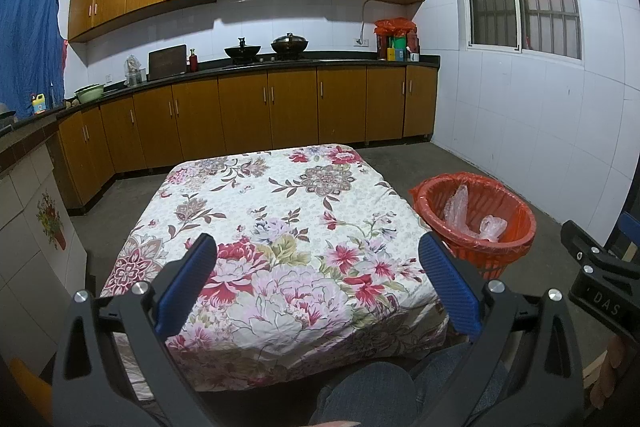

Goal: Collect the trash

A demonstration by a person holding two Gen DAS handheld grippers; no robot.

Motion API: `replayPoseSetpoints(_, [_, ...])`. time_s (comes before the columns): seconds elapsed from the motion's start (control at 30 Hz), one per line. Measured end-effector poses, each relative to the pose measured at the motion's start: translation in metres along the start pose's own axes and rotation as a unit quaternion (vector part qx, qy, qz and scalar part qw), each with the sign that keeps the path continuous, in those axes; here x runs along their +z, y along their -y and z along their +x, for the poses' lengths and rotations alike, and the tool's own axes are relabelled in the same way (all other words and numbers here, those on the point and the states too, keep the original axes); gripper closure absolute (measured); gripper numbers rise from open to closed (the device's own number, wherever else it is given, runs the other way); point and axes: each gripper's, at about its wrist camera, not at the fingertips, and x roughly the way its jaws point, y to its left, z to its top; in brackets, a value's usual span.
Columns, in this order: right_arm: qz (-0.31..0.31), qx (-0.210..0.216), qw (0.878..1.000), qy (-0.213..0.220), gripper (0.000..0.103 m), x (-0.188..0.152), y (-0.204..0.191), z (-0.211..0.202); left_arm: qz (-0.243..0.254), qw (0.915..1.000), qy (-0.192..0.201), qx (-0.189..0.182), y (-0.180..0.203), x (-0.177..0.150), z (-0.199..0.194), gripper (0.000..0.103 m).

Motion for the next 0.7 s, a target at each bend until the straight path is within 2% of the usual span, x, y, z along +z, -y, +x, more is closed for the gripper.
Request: replayPoseSetpoints(0.7, [0.001,0.001,1.000,-0.001,0.004,0.0008,0.0015,0.0003,0.001,1.0000,-0.001,-0.001,-0.0006,0.0011,0.0004,0.004])
